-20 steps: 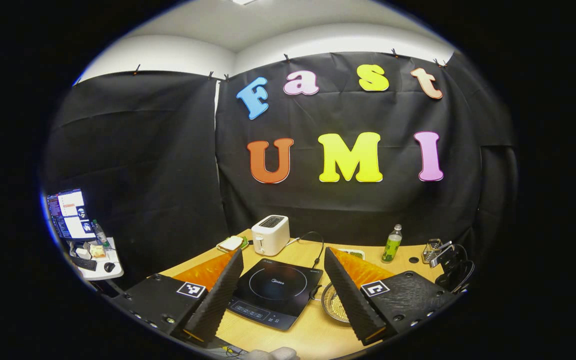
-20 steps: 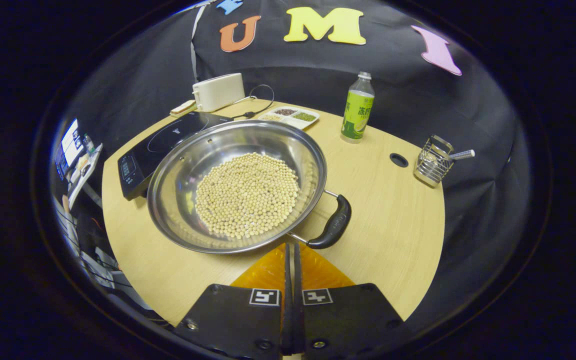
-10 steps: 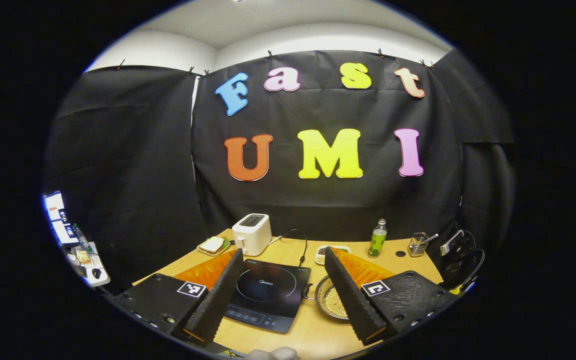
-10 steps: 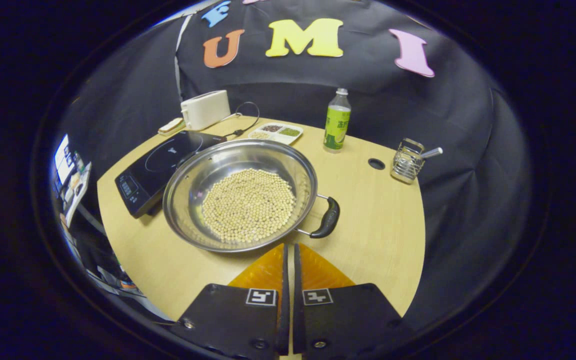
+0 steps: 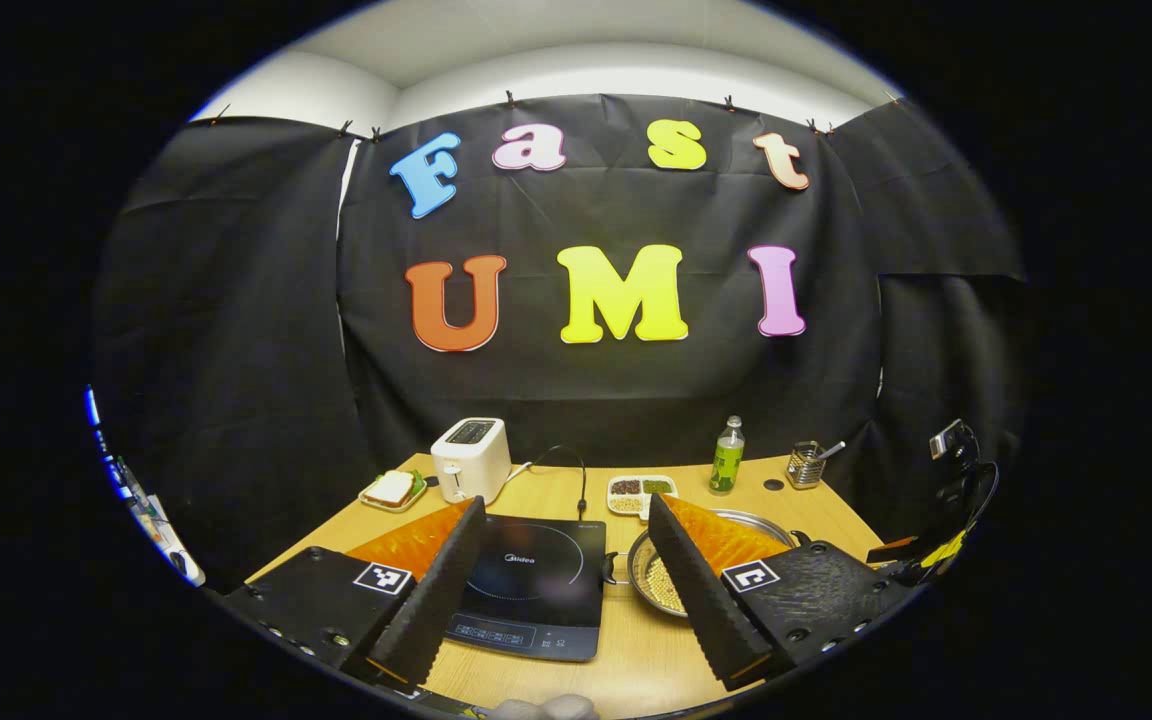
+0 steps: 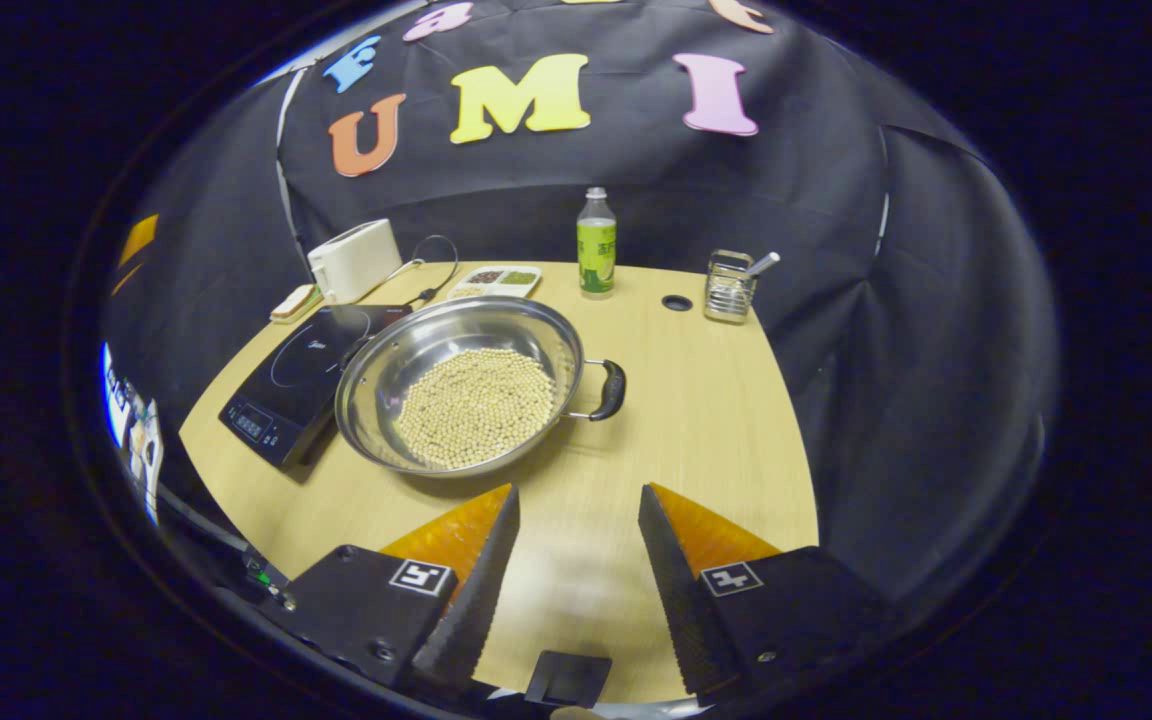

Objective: First push the handle of the pot to place it horizontally, then grasp the pot with both hands and set it on the induction cooktop.

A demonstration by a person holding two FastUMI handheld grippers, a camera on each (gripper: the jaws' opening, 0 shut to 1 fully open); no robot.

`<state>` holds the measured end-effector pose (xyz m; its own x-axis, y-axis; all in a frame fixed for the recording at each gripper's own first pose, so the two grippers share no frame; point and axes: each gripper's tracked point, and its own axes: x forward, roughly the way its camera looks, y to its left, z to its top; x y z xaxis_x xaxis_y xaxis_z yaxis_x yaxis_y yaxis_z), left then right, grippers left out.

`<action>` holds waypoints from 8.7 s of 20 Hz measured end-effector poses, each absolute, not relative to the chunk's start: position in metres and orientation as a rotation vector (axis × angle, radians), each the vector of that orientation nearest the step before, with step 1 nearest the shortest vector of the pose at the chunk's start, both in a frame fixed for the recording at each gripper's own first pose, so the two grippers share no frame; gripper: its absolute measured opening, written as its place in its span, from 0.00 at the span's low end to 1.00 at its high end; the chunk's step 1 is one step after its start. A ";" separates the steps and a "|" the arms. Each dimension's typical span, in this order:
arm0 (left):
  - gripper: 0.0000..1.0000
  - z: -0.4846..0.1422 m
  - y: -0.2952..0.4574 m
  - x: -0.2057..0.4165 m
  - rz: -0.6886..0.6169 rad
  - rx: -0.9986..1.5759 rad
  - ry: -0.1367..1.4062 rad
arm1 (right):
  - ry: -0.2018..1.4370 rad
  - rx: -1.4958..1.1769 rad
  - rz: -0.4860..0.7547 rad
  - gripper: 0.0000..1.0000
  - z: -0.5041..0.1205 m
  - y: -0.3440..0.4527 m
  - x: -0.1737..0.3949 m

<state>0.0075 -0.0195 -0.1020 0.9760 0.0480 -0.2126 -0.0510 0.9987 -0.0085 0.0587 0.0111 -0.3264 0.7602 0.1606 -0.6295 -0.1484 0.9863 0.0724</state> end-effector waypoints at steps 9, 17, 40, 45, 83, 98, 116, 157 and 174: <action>0.97 -0.164 -0.020 0.003 -0.055 -0.024 0.307 | 0.622 0.063 0.083 0.80 -0.312 0.015 0.029; 0.97 -0.251 -0.045 0.043 -0.055 -0.076 0.503 | 0.667 0.102 0.121 0.78 -0.330 0.020 0.076; 0.96 -0.380 -0.075 0.162 0.007 -0.009 0.774 | 0.794 0.080 0.264 0.77 -0.368 0.035 0.232; 0.96 -0.386 -0.079 0.166 0.021 -0.001 0.796 | 0.849 0.064 0.266 0.77 -0.386 0.037 0.240; 0.61 -0.364 -0.060 0.176 0.063 -0.078 0.862 | 0.846 0.053 0.232 0.58 -0.360 0.055 0.229; 0.60 -0.326 0.028 0.173 0.072 -0.077 0.798 | 0.782 0.068 0.245 0.57 -0.315 0.144 0.218; 0.61 -0.325 0.153 0.160 0.095 -0.056 0.797 | 0.793 0.107 0.263 0.57 -0.308 0.273 0.198; 0.63 -0.359 0.216 0.187 0.050 0.023 0.761 | 0.782 0.175 0.170 0.59 -0.342 0.342 0.201; 0.88 -0.321 0.230 0.185 0.118 0.007 0.553 | 0.641 0.138 0.218 0.87 -0.321 0.327 0.210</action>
<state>0.1853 0.2296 -0.3213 0.8441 0.1133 -0.5240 -0.1097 0.9932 0.0381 0.2097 0.3267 -0.3214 0.7797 0.2438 -0.5768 -0.1587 0.9680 0.1946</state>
